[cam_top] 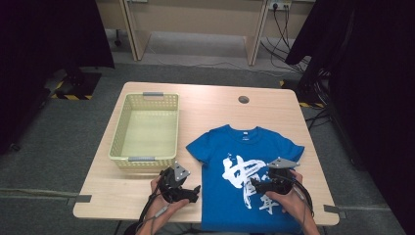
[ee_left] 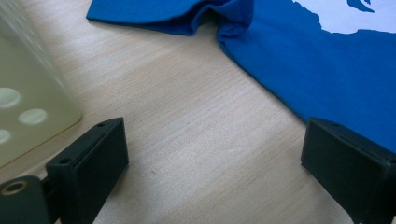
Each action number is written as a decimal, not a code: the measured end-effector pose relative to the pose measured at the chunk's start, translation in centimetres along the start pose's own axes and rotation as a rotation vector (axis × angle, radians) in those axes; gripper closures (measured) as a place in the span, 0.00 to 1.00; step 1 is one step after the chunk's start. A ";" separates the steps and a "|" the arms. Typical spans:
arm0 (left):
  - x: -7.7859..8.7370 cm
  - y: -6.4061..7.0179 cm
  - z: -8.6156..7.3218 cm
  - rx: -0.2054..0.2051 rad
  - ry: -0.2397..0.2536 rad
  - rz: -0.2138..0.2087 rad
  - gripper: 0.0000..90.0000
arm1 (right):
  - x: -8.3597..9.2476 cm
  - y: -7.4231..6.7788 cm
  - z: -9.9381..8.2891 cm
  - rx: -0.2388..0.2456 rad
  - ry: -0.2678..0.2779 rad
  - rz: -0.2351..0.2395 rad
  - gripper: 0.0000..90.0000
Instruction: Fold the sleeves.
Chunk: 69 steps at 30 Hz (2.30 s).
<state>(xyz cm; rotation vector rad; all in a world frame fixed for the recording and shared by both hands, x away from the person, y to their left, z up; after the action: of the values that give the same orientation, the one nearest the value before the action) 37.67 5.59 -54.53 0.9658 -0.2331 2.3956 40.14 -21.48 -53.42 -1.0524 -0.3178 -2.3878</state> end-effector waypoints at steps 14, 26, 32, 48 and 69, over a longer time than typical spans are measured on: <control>-0.1 0.9 0.7 0.054 0.024 -0.055 0.09 | 0.1 0.3 -0.9 0.002 -0.022 -0.003 0.14; -0.7 2.2 2.6 0.053 0.049 -0.063 0.11 | 0.2 0.3 -1.1 0.005 -0.009 -0.009 0.14; -1.8 2.4 5.2 -0.011 0.081 -0.008 0.15 | 0.2 0.3 -1.1 0.007 -0.008 -0.006 0.14; -6.4 -0.1 9.2 0.082 -0.014 0.072 0.19 | 0.4 0.9 -1.3 0.006 -0.014 -0.008 0.14; -8.9 -2.5 9.7 0.127 -0.077 0.142 0.27 | 0.5 1.2 -1.5 0.007 -0.007 -0.012 0.14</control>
<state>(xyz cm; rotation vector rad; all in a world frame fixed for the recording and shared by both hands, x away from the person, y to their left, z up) 50.10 0.62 -53.71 1.1356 -0.1854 2.5297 39.56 -23.22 -54.02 -1.0588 -0.3357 -2.3928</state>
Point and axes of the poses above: each handheld gripper's, and its own axes: x roughly backward along the jaws, z roughly out of its top, y roughly to its right, the point moved 9 cm from there along -x, roughly forward along the jaws, and after that the axes turned 2 degrees about x, right-handed, at the moved point
